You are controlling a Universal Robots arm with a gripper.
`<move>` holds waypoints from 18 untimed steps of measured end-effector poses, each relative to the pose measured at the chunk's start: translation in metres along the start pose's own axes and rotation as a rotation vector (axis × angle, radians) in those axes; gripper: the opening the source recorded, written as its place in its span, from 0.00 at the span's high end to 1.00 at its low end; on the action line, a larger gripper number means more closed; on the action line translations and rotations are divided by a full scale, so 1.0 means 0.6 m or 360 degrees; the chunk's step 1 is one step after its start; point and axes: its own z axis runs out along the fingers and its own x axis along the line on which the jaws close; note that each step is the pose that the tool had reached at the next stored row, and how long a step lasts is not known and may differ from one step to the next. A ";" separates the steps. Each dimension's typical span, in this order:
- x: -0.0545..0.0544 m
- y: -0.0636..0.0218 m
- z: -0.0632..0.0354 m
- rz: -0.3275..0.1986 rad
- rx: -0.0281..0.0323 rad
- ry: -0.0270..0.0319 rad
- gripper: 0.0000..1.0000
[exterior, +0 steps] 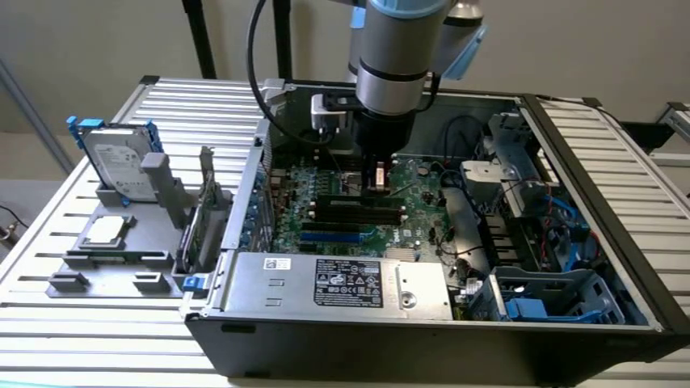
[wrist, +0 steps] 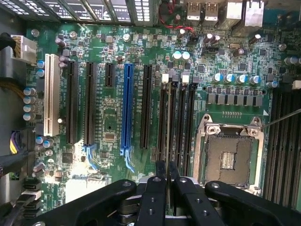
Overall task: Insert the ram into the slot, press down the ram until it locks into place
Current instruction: 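Insert the ram into the slot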
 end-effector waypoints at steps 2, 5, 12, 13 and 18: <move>0.000 0.000 0.001 0.0000 0.00000 0.00033 0.87; 0.000 0.000 0.004 0.0000 -0.00002 0.00123 0.87; 0.000 0.000 0.006 0.0001 -0.00006 0.00263 0.87; 0.000 0.000 0.006 0.0001 -0.00007 0.00303 0.87; 0.000 0.000 0.008 0.0001 -0.00014 0.00514 0.87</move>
